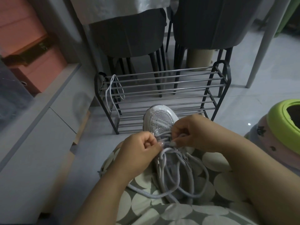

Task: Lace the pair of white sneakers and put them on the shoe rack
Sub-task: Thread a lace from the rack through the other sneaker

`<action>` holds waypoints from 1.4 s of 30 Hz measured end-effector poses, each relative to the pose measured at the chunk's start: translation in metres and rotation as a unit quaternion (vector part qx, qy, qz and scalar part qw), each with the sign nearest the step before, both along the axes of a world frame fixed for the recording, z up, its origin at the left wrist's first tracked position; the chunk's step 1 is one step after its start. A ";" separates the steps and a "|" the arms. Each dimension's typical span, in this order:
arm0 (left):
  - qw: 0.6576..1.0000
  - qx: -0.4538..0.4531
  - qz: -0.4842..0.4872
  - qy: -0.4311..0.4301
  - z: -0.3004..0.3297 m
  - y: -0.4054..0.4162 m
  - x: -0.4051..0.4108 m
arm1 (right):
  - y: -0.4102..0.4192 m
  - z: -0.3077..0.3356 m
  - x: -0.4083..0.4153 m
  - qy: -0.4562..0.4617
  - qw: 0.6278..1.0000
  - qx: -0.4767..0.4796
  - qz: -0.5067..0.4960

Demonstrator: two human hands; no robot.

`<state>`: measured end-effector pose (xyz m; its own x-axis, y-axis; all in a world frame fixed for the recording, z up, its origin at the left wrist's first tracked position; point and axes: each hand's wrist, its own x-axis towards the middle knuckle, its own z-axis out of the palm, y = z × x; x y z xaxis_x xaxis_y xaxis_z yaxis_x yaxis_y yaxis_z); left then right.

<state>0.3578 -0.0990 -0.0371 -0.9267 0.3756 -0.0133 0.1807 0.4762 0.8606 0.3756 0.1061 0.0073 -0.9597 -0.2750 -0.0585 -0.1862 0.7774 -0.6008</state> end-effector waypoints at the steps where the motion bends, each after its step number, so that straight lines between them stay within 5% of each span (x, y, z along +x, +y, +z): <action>1: 1.000 0.001 -0.006 -0.007 0.000 -0.001 -0.001 | 0.002 -0.001 0.000 -0.002 1.000 -0.001 0.003; 9: 0.979 0.164 -0.041 -0.118 0.010 -0.008 -0.002 | 0.023 -0.001 0.003 -0.089 0.982 -0.166 -0.026; 16: 0.978 0.160 -0.032 -0.126 0.011 -0.008 -0.002 | 0.028 -0.005 0.000 -0.117 0.970 -0.207 -0.049; 26: 0.995 0.093 0.017 0.035 0.010 -0.007 0.007 | 0.016 0.004 0.006 0.076 0.989 -0.127 -0.027; 33: 0.996 -0.010 -0.026 0.081 0.014 0.000 0.015 | 0.001 0.005 0.010 0.072 0.994 -0.005 0.081; 42: 0.996 0.007 -0.008 0.084 0.015 0.002 0.016 | -0.011 0.012 0.012 0.082 0.991 0.061 0.081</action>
<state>0.3734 -0.0970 -0.0225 -0.9093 0.3896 0.1459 0.3296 0.4606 0.8242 0.3877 0.0954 0.0191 -0.9031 -0.4262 0.0530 -0.4018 0.7948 -0.4549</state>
